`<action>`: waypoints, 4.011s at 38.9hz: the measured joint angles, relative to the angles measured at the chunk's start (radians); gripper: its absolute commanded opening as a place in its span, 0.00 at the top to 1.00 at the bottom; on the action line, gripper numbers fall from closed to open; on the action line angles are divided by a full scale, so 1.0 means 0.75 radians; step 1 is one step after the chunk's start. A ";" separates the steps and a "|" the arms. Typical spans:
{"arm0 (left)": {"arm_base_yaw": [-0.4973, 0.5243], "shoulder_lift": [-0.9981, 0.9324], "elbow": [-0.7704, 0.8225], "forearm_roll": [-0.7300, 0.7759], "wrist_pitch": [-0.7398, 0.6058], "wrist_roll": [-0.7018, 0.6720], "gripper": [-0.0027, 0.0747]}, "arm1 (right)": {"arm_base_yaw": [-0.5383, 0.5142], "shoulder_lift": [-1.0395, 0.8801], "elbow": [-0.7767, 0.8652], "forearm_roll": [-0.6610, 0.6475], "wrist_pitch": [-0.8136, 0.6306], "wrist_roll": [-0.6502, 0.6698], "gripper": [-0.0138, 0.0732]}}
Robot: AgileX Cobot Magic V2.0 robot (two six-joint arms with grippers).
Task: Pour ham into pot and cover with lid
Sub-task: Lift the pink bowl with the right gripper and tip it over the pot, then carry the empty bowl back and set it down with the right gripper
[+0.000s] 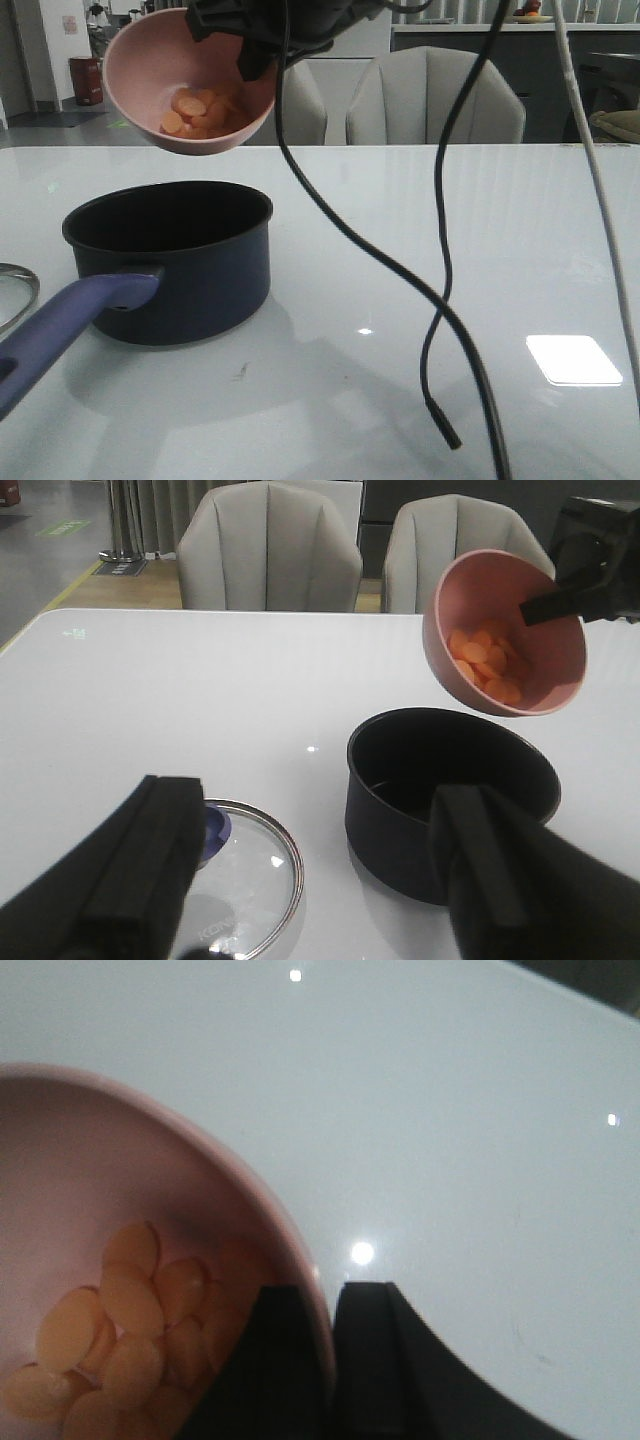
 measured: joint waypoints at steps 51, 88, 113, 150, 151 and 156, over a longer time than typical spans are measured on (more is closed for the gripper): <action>0.000 0.000 0.000 0.000 -0.010 0.000 0.30 | 0.020 0.219 0.461 -0.067 -1.775 -1.323 0.68; 0.000 0.000 0.000 0.000 -0.010 0.000 0.30 | 0.036 0.006 0.458 0.462 -1.104 -0.279 0.68; 0.000 0.000 0.000 0.000 -0.012 0.000 0.30 | -0.544 -0.474 0.450 0.483 0.464 -0.243 0.68; 0.000 0.000 0.000 0.000 -0.012 0.000 0.30 | -0.670 -0.056 0.439 0.516 0.702 -0.236 0.39; 0.000 0.000 0.000 0.000 -0.012 0.000 0.30 | -0.670 -0.060 0.439 0.516 0.702 -0.236 0.39; 0.000 0.000 0.000 0.000 -0.012 0.000 0.30 | -0.670 -0.128 0.439 0.508 0.702 -0.295 0.39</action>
